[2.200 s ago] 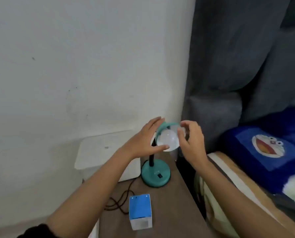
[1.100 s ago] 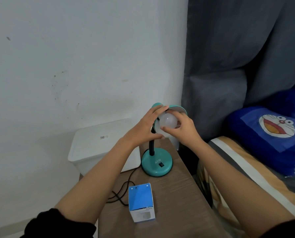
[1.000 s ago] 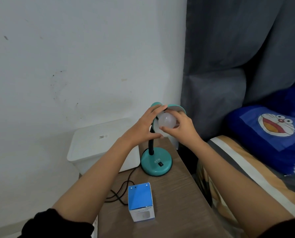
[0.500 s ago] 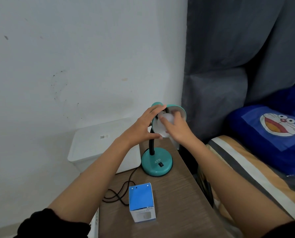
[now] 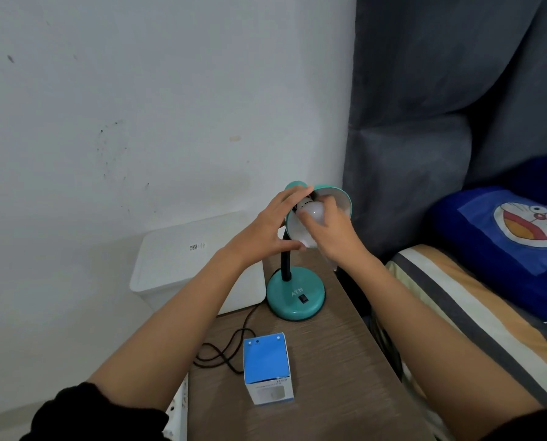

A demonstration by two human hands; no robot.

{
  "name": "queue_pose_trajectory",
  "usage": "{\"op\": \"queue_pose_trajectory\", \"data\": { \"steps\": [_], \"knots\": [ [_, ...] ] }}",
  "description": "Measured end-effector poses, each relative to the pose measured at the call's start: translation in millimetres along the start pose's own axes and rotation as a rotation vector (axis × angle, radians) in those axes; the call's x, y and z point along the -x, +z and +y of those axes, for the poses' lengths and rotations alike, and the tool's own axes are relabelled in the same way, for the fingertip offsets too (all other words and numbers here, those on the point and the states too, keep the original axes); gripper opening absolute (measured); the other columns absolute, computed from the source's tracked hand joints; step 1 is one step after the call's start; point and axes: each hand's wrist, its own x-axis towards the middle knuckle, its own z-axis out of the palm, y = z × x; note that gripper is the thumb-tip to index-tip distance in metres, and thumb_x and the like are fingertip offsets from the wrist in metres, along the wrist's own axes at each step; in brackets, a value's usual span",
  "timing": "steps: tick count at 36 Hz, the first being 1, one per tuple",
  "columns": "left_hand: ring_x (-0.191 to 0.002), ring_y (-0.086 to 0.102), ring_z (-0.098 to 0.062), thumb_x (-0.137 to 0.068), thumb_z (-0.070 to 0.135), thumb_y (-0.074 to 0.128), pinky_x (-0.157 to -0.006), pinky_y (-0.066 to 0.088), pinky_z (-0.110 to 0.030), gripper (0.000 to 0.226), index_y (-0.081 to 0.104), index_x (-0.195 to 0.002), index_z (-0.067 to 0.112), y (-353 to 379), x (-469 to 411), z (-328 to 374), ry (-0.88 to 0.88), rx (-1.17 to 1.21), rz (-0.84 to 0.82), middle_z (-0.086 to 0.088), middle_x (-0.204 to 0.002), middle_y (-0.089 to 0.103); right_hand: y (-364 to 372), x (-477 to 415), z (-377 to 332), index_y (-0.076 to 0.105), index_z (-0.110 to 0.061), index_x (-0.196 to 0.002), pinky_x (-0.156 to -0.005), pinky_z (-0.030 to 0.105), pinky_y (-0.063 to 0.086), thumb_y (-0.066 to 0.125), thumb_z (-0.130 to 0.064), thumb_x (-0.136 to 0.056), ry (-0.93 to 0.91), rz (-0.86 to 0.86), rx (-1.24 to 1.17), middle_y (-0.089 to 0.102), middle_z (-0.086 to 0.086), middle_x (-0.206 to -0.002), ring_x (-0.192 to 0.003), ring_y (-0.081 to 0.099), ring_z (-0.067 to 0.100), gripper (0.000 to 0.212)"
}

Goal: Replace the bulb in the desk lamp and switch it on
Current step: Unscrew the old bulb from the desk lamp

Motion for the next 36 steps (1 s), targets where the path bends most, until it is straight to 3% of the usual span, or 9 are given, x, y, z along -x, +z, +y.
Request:
{"op": "queue_pose_trajectory", "data": {
  "steps": [5, 7, 10, 13, 15, 21, 25, 31, 36],
  "knots": [
    [-0.135, 0.026, -0.003, -0.074, 0.012, 0.077, -0.109, 0.039, -0.034, 0.092, 0.022, -0.145, 0.032, 1, 0, 1, -0.01, -0.013, -0.006, 0.006, -0.148, 0.025, -7, 4, 9, 0.033, -0.017, -0.137, -0.102, 0.043, 0.037, 0.056, -0.031, -0.089, -0.236, -0.018, 0.352, 0.036, 0.014, -0.131, -0.125, 0.033, 0.031, 0.055],
    [-0.137, 0.025, -0.005, -0.074, 0.014, 0.077, -0.11, 0.038, -0.038, 0.093, 0.02, -0.145, 0.033, 3, 0, 1, -0.015, -0.025, -0.009, 0.006, -0.15, 0.024, -7, 6, 10, 0.033, -0.015, -0.136, -0.105, 0.045, 0.037, 0.051, -0.034, -0.091, -0.256, 0.005, 0.286, 0.037, 0.014, -0.132, -0.125, 0.033, 0.03, 0.052],
    [-0.137, 0.025, -0.006, -0.073, 0.012, 0.077, -0.11, 0.038, -0.041, 0.093, 0.021, -0.145, 0.033, 3, -1, 1, -0.025, -0.025, -0.007, 0.005, -0.15, 0.024, -4, 5, 5, 0.032, -0.01, -0.133, -0.104, 0.045, 0.039, 0.039, -0.045, -0.095, -0.078, 0.032, 0.06, 0.039, 0.017, -0.134, -0.125, 0.04, 0.029, 0.052],
    [-0.138, 0.024, -0.006, -0.073, 0.011, 0.077, -0.111, 0.037, -0.042, 0.094, 0.02, -0.144, 0.037, 3, 0, 2, -0.035, -0.018, -0.004, 0.006, -0.151, 0.023, -5, 1, 0, 0.045, -0.005, -0.119, -0.081, 0.037, 0.049, 0.04, -0.05, -0.093, 0.042, 0.009, 0.025, 0.054, 0.018, -0.118, -0.103, 0.055, 0.027, 0.053],
    [-0.137, 0.024, -0.005, -0.073, 0.012, 0.077, -0.111, 0.036, -0.042, 0.095, 0.02, -0.143, 0.039, 3, 0, 2, -0.039, -0.014, -0.003, 0.006, -0.151, 0.024, -7, 0, 0, 0.048, -0.004, -0.116, -0.073, 0.032, 0.045, 0.048, -0.047, -0.091, 0.012, 0.016, 0.041, 0.056, 0.014, -0.112, -0.093, 0.054, 0.022, 0.05],
    [-0.138, 0.024, -0.004, -0.074, 0.015, 0.077, -0.112, 0.035, -0.042, 0.092, 0.021, -0.144, 0.038, 7, 2, 3, -0.051, 0.009, 0.006, 0.009, -0.151, 0.023, -5, 4, 7, 0.044, -0.009, -0.129, -0.101, 0.037, 0.036, 0.067, -0.035, -0.081, -0.142, 0.062, 0.262, 0.046, 0.016, -0.127, -0.121, 0.039, 0.029, 0.06],
    [-0.139, 0.024, -0.007, -0.074, 0.015, 0.076, -0.112, 0.035, -0.042, 0.092, 0.02, -0.144, 0.039, 7, 2, 3, -0.053, 0.01, 0.01, 0.008, -0.152, 0.023, -6, 5, 7, 0.044, -0.013, -0.131, -0.103, 0.037, 0.036, 0.069, -0.029, -0.078, -0.326, 0.106, 0.54, 0.043, 0.015, -0.128, -0.118, 0.035, 0.03, 0.061],
    [-0.139, 0.025, -0.005, -0.074, 0.009, 0.075, -0.112, 0.036, -0.042, 0.093, 0.021, -0.143, 0.04, 8, 2, 6, -0.069, 0.038, 0.015, 0.011, -0.151, 0.023, -3, 7, 10, 0.036, -0.01, -0.134, -0.101, 0.031, 0.035, 0.064, -0.031, -0.084, -0.176, 0.069, 0.172, 0.038, 0.014, -0.132, -0.123, 0.038, 0.025, 0.061],
    [-0.137, 0.026, -0.003, -0.073, 0.006, 0.076, -0.111, 0.037, -0.041, 0.092, 0.024, -0.142, 0.04, 8, 2, 6, -0.067, 0.072, 0.02, 0.012, -0.149, 0.026, -6, 8, 10, 0.037, -0.012, -0.134, -0.101, 0.037, 0.038, 0.066, -0.027, -0.082, -0.203, 0.052, 0.224, 0.042, 0.013, -0.131, -0.123, 0.04, 0.027, 0.061]
  ]
}}
